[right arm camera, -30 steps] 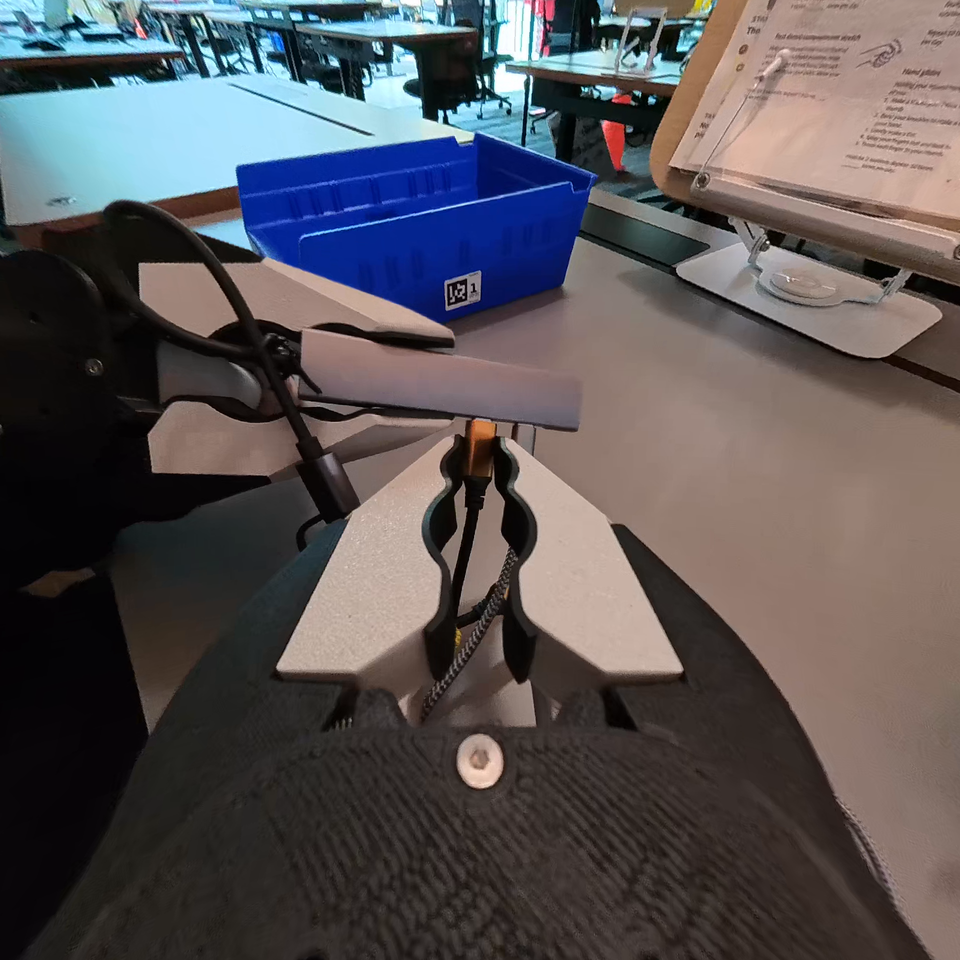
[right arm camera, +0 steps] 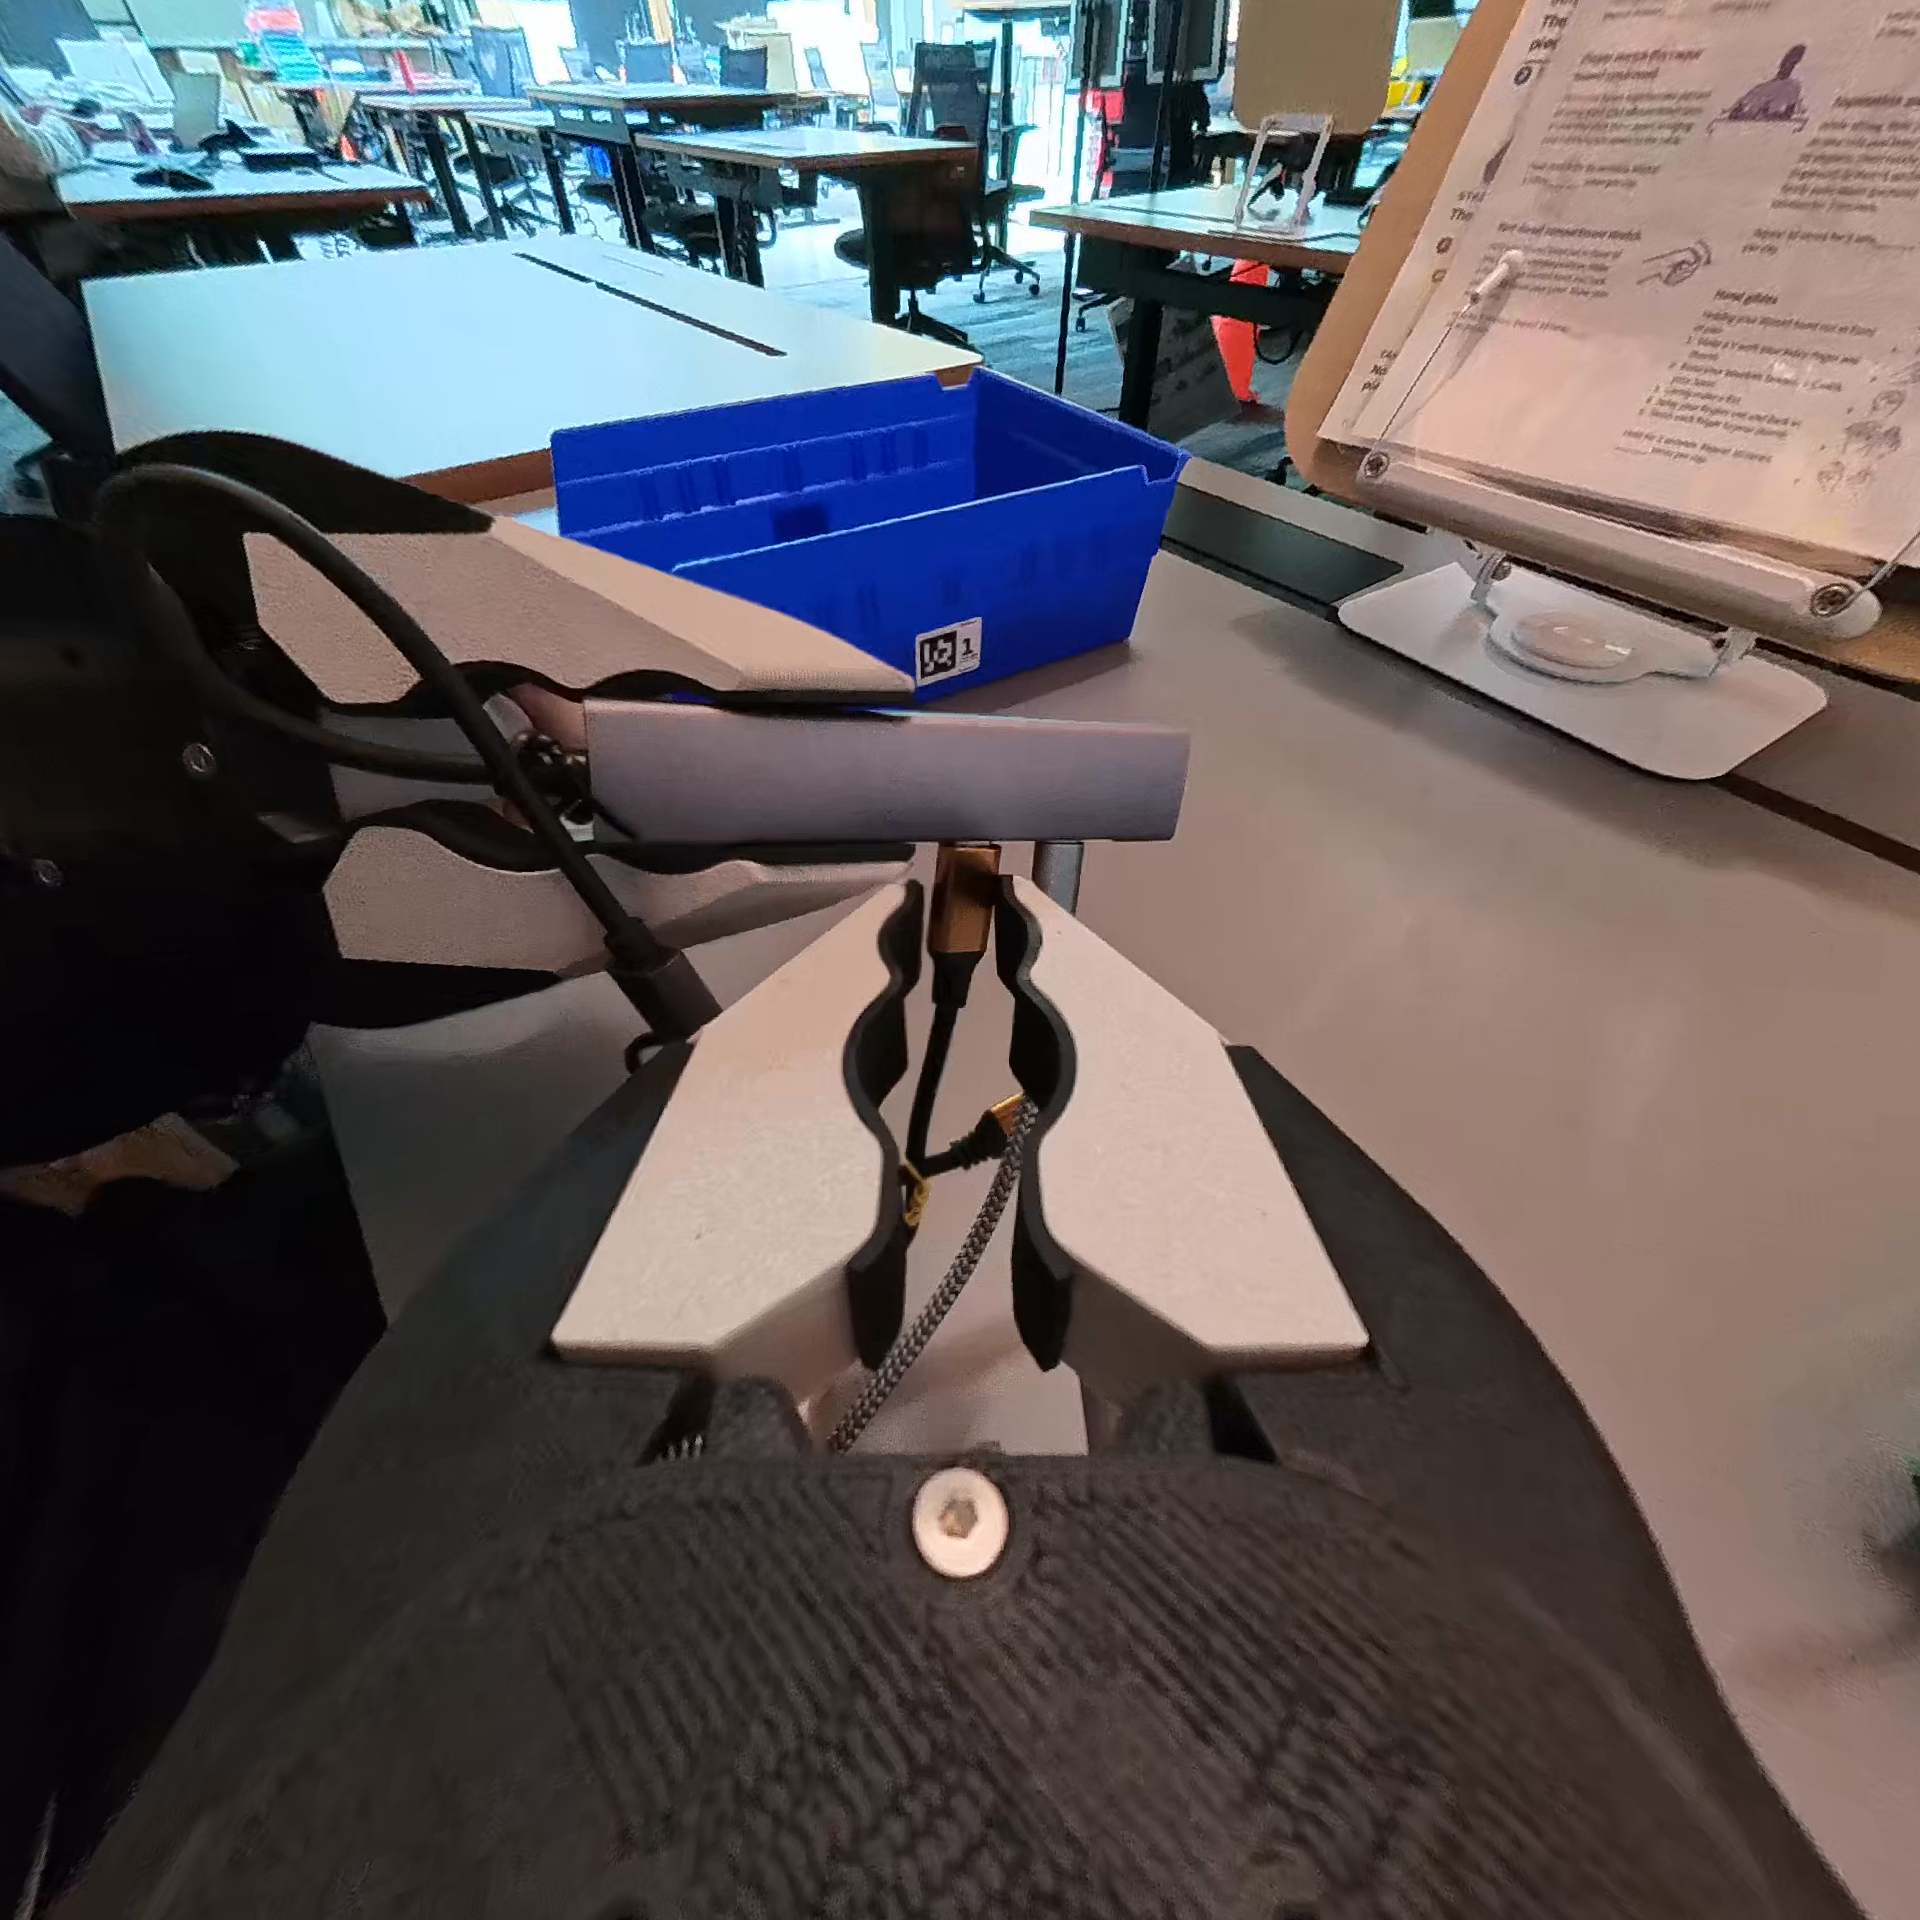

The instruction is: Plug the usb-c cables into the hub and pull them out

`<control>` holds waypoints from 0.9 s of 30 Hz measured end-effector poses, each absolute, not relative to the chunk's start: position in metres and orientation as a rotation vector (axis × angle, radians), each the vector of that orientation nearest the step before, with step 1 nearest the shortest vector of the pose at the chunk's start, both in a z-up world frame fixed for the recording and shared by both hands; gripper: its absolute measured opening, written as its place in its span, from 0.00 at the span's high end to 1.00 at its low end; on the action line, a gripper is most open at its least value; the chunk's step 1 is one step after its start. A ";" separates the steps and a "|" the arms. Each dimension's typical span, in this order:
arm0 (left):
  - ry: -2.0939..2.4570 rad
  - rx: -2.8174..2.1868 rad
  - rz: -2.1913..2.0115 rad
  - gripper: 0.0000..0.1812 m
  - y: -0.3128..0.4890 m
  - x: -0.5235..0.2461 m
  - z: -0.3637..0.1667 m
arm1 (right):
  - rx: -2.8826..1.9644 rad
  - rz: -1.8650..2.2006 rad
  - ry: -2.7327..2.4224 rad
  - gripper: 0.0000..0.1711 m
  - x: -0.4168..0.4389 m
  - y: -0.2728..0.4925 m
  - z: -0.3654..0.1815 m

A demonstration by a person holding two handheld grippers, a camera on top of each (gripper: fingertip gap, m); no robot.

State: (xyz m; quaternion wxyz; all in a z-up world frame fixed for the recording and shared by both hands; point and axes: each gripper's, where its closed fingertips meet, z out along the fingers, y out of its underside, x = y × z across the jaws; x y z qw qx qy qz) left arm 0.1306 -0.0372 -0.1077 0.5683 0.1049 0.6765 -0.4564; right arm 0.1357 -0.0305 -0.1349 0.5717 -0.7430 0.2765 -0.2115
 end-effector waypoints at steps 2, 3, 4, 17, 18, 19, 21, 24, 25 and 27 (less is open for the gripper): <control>1.598 0.267 -1.073 0.88 -0.033 0.131 -0.108 | -1.737 -0.511 0.634 0.93 0.137 -0.026 -0.137; 1.609 0.299 -1.039 0.88 -0.032 0.132 -0.111 | -1.756 -0.498 0.646 0.93 0.138 -0.025 -0.141; 1.613 0.350 -0.976 0.88 -0.030 0.133 -0.115 | -1.778 -0.491 0.650 0.94 0.138 -0.024 -0.145; 1.651 0.152 -1.133 0.87 -0.030 0.131 -0.097 | -1.780 -0.468 0.649 0.93 0.126 -0.036 -0.124; 1.649 0.152 -1.141 0.87 -0.031 0.131 -0.096 | -1.784 -0.472 0.654 0.93 0.126 -0.037 -0.124; 1.654 0.155 -1.148 0.87 -0.032 0.130 -0.096 | -1.786 -0.475 0.656 0.93 0.125 -0.038 -0.124; 1.626 0.231 -1.161 0.88 -0.037 0.124 -0.094 | -1.759 -0.465 0.653 0.93 0.124 -0.037 -0.121; 1.582 0.240 -1.149 0.88 -0.036 0.124 -0.089 | -1.788 -0.494 0.647 0.92 0.125 -0.036 -0.128; 1.554 0.230 -1.142 0.88 -0.032 0.126 -0.083 | -1.808 -0.506 0.643 0.89 0.125 -0.034 -0.132; 1.553 0.183 -1.204 0.88 -0.026 0.129 -0.075 | -1.743 -0.516 0.608 0.88 0.124 -0.026 -0.122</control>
